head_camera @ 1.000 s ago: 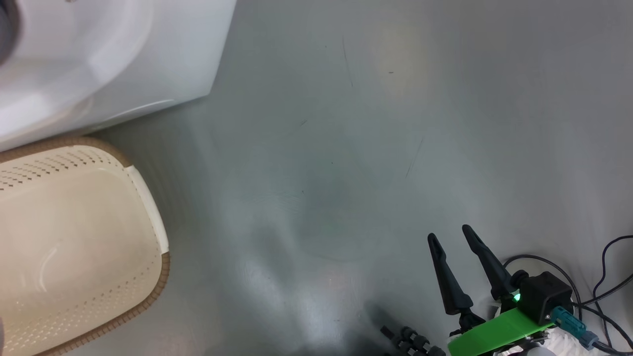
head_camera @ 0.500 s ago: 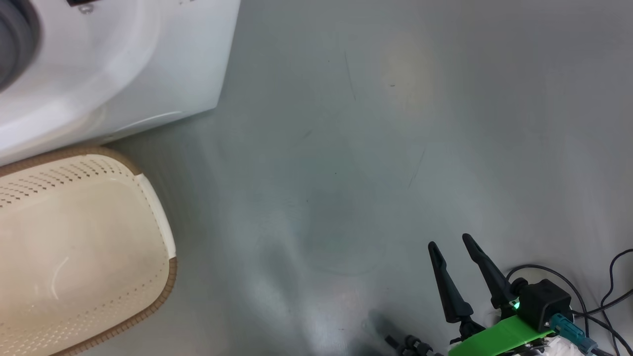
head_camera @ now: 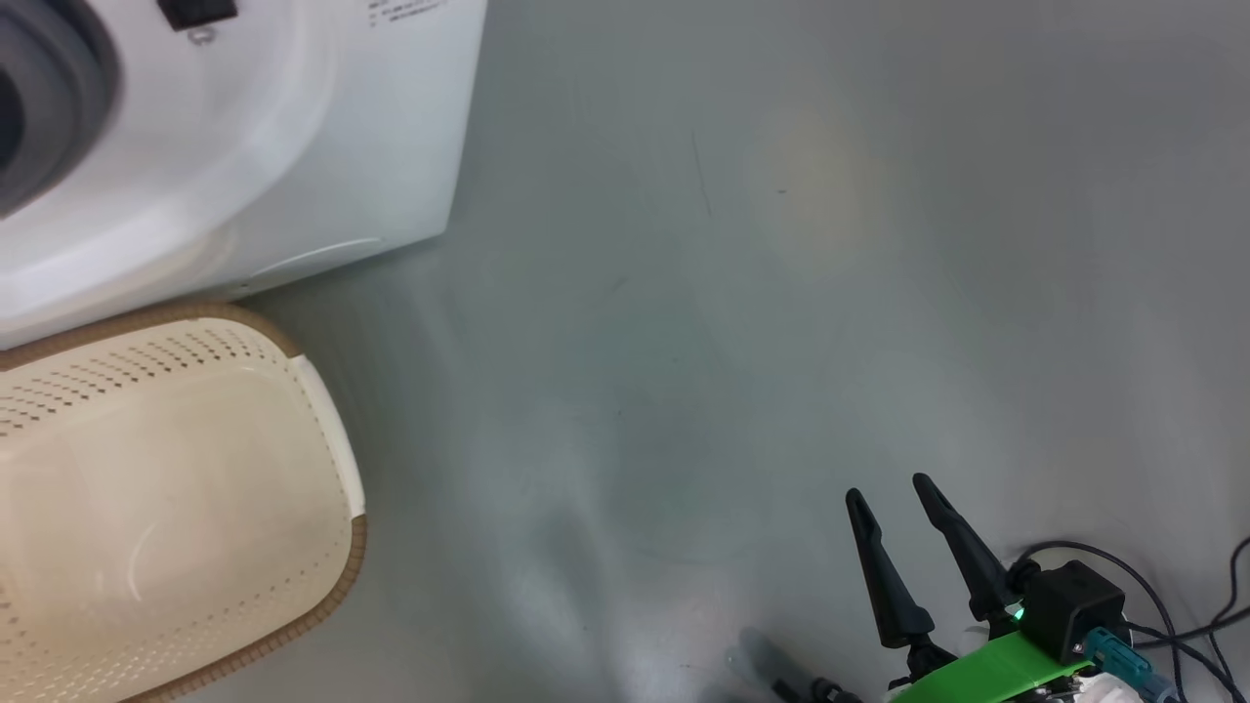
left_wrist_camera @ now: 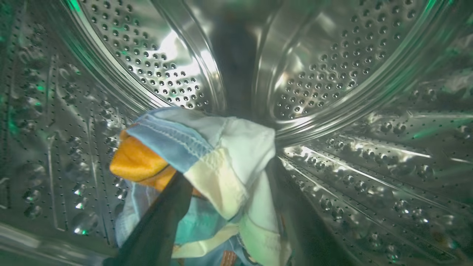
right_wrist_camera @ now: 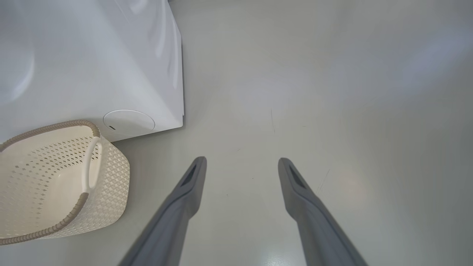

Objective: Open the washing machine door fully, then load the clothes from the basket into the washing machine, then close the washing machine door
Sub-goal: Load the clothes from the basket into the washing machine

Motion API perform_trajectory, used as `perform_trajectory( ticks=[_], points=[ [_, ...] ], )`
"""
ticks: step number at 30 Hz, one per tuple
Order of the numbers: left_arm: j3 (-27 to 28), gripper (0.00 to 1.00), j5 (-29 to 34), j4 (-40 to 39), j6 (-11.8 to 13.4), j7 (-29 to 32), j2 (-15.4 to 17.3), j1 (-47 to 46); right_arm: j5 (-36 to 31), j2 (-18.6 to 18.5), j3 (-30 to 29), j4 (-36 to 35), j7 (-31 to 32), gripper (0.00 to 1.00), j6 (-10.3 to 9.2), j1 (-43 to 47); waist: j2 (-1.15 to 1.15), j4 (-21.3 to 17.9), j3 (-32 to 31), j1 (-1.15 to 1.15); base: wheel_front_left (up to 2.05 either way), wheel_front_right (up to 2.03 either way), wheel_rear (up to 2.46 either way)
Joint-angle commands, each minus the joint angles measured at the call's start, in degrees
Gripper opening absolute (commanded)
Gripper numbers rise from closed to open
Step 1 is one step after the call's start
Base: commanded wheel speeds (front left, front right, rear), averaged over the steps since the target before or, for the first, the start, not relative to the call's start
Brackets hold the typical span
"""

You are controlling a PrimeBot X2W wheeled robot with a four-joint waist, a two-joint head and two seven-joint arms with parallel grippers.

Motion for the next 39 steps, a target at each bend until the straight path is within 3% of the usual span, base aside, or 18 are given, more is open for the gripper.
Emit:
perform_trajectory(
  ticks=[1,10,27,39],
  points=[
    [0.23,1.00,-0.24,-1.07,0.75,-0.71,1.71,0.36,0.29,-0.76,0.90,-0.83,-0.28,1.00,0.09,1.25,0.00,0.63,-0.62,0.00,0.00,0.00,0.00],
    [1.55,1.00,-2.02,-3.33,2.59,-1.84,-0.76,4.40,0.07,-1.27,0.86,-0.59,-0.28,1.00,0.09,0.22,0.00,2.95,-3.40,0.00,0.00,0.00,0.00],
    [3.68,1.00,-4.18,-9.76,0.35,-1.87,-6.81,16.36,-0.12,-2.58,0.48,0.77,-0.28,1.00,0.09,-0.72,0.00,8.08,-11.36,0.00,0.00,0.00,0.00],
    [5.62,1.00,-4.92,-12.59,-1.52,-1.87,-9.20,22.25,-0.12,-2.90,0.15,1.34,-0.28,1.00,0.09,-0.33,0.00,10.77,-14.93,0.00,0.00,0.00,0.00]
  ],
)
